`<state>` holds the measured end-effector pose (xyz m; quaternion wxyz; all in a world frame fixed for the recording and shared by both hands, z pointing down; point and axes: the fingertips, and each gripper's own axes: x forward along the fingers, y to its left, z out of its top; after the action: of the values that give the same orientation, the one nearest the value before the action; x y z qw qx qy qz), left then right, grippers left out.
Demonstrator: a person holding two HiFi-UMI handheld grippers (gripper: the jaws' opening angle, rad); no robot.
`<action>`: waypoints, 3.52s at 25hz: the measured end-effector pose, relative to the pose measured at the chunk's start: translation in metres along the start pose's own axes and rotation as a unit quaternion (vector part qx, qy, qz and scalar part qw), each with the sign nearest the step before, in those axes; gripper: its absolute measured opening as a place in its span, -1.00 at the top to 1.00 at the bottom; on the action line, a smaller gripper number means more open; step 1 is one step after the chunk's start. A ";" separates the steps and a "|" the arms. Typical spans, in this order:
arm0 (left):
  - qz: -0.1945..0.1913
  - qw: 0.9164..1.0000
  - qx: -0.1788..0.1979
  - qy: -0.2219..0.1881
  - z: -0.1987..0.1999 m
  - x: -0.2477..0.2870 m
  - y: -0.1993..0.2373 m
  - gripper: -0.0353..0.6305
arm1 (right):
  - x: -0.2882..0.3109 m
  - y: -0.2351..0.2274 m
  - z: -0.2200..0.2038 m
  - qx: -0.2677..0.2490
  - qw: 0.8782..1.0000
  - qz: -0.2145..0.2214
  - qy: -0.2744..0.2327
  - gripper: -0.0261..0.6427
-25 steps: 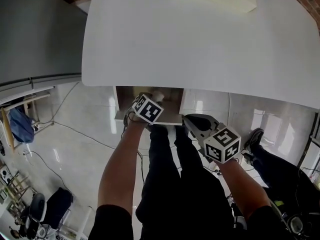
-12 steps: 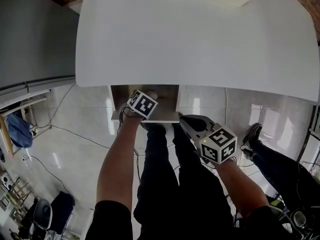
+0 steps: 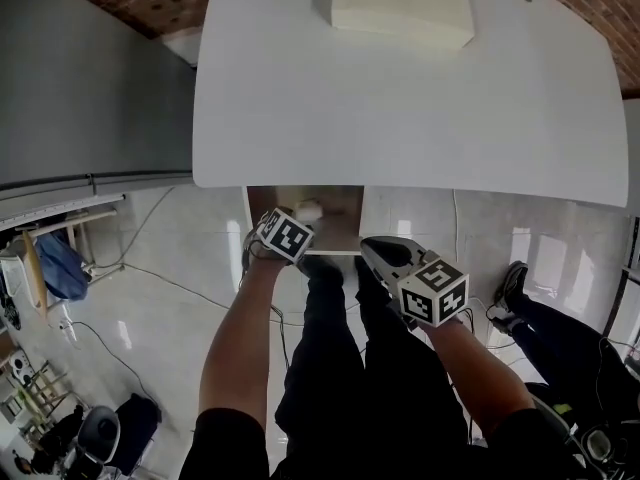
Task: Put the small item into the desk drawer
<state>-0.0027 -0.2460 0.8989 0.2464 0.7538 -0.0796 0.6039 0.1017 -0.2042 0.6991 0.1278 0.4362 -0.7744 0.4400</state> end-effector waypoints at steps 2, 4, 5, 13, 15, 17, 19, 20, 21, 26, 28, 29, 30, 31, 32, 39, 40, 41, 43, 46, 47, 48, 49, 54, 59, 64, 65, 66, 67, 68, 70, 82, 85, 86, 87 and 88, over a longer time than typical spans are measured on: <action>0.008 1.000 -0.002 -0.004 -0.001 -0.016 -0.002 0.18 | -0.001 0.008 0.010 -0.007 1.000 0.007 -0.004 0.89; 0.011 1.000 -0.013 -0.015 0.001 -0.032 -0.008 0.18 | -0.006 0.016 0.017 -0.015 1.000 0.014 -0.005 0.89; 0.011 0.999 -0.021 -0.023 0.002 -0.039 -0.012 0.18 | -0.009 0.019 0.020 -0.020 1.000 0.016 -0.005 0.89; 0.050 0.992 -0.062 -0.098 0.014 -0.105 -0.037 0.18 | -0.044 0.039 0.030 -0.045 0.999 0.026 -0.005 0.89; 0.054 0.990 -0.069 -0.111 0.014 -0.116 -0.050 0.18 | -0.055 0.041 0.029 -0.049 0.998 0.026 -0.002 0.89; 0.048 0.989 -0.080 -0.113 0.011 -0.121 -0.067 0.19 | -0.066 0.042 0.028 -0.052 0.998 0.027 0.000 0.89; 0.052 0.987 -0.086 -0.121 0.012 -0.132 -0.078 0.19 | -0.075 0.043 0.028 -0.055 0.998 0.031 0.000 0.89; 0.057 0.986 -0.089 -0.130 0.015 -0.139 -0.082 0.19 | -0.079 0.044 0.029 -0.057 0.998 0.034 0.000 0.89; 0.058 0.984 -0.093 -0.139 0.017 -0.146 -0.087 0.19 | -0.082 0.046 0.029 -0.060 0.997 0.037 0.000 0.89; 0.067 0.978 -0.108 -0.168 0.019 -0.176 -0.105 0.24 | -0.093 0.056 0.035 -0.079 0.995 0.055 -0.005 0.89; 0.082 0.976 -0.107 -0.173 0.016 -0.189 -0.109 0.24 | -0.097 0.060 0.038 -0.084 0.994 0.063 -0.007 0.89; 0.091 0.974 -0.107 -0.176 0.014 -0.196 -0.110 0.24 | -0.099 0.063 0.039 -0.086 0.994 0.067 -0.007 0.89; 0.099 0.973 -0.107 -0.181 0.011 -0.204 -0.112 0.24 | -0.101 0.065 0.040 -0.088 0.994 0.071 -0.007 0.89; 0.108 0.971 -0.107 -0.186 0.009 -0.213 -0.113 0.24 | -0.102 0.066 0.041 -0.090 0.993 0.075 -0.007 0.89; 0.116 0.969 -0.107 -0.192 0.007 -0.223 -0.113 0.24 | -0.103 0.068 0.042 -0.092 0.993 0.079 -0.006 0.89; 0.136 0.955 -0.085 -0.248 -0.008 -0.291 -0.112 0.24 | -0.102 0.088 0.055 -0.115 0.990 0.083 -0.009 0.89; 0.130 0.952 -0.089 -0.261 -0.008 -0.301 -0.111 0.24 | -0.102 0.094 0.060 -0.119 0.989 0.083 -0.013 0.89; 0.127 0.949 -0.093 -0.275 -0.008 -0.313 -0.109 0.28 | -0.100 0.100 0.066 -0.123 0.989 0.083 -0.017 0.89; 0.134 0.940 -0.099 -0.299 -0.014 -0.336 -0.103 0.44 | -0.095 0.116 0.075 -0.131 0.988 0.082 -0.024 0.89; 0.162 0.924 -0.093 -0.334 -0.022 -0.368 -0.097 0.49 | -0.089 0.132 0.087 -0.133 0.987 0.075 -0.039 0.89; 0.168 0.918 -0.092 -0.348 -0.025 -0.380 -0.094 0.49 | -0.087 0.139 0.092 -0.132 0.988 0.072 -0.045 0.89; 0.172 0.911 -0.093 -0.363 -0.028 -0.393 -0.090 0.50 | -0.083 0.146 0.098 -0.132 0.987 0.070 -0.050 0.89; 0.174 0.905 -0.095 -0.377 -0.033 -0.405 -0.087 0.55 | -0.079 0.154 0.103 -0.133 0.987 0.069 -0.053 0.89; 0.176 0.881 -0.087 -0.430 -0.051 -0.448 -0.074 0.72 | -0.070 0.193 0.118 -0.139 0.986 0.061 -0.072 0.89; 0.182 0.851 -0.090 -0.484 -0.066 -0.489 -0.061 0.80 | -0.064 0.226 0.127 -0.161 0.982 0.052 -0.079 0.89; 0.176 0.833 -0.086 -0.517 -0.082 -0.516 -0.052 0.86 | -0.062 0.254 0.139 -0.172 0.979 0.044 -0.105 0.89; 0.176 0.832 -0.082 -0.520 -0.086 -0.520 -0.051 0.86 | -0.062 0.260 0.141 -0.175 0.977 0.044 -0.111 0.89; 0.176 0.831 -0.079 -0.521 -0.089 -0.523 -0.049 0.86 | -0.062 0.267 0.143 -0.177 0.976 0.044 -0.117 0.89; 0.176 0.830 -0.076 -0.523 -0.093 -0.526 -0.047 0.86 | -0.062 0.273 0.145 -0.179 0.975 0.045 -0.122 0.89; 0.174 0.829 -0.075 -0.526 -0.097 -0.529 -0.045 0.86 | -0.062 0.279 0.146 -0.181 0.974 0.044 -0.127 0.89; 0.169 0.826 -0.075 -0.532 -0.105 -0.533 -0.042 0.86 | -0.063 0.289 0.149 -0.185 0.972 0.041 -0.137 0.89; 0.179 0.806 -0.083 -0.559 -0.112 -0.560 -0.037 0.86 | -0.095 0.300 0.175 -0.210 0.960 0.045 -0.180 0.89; 0.183 0.799 -0.101 -0.564 -0.109 -0.568 -0.033 0.86 | -0.098 0.303 0.191 -0.229 0.952 0.054 -0.195 0.89; 0.186 0.798 -0.104 -0.564 -0.107 -0.570 -0.033 0.86 | -0.099 0.304 0.197 -0.236 0.949 0.057 -0.200 0.89; 0.190 0.797 -0.104 -0.564 -0.106 -0.572 -0.032 0.86 | -0.099 0.305 0.201 -0.241 0.947 0.062 -0.203 0.89; 0.195 0.796 -0.106 -0.563 -0.105 -0.574 -0.031 0.86 | -0.099 0.306 0.203 -0.246 0.945 0.066 -0.205 0.89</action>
<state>-0.2288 -0.2721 0.3610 0.1136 0.8984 -0.4132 0.0957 -0.0435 -0.2388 0.3494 0.0403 0.4199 -0.8950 0.1448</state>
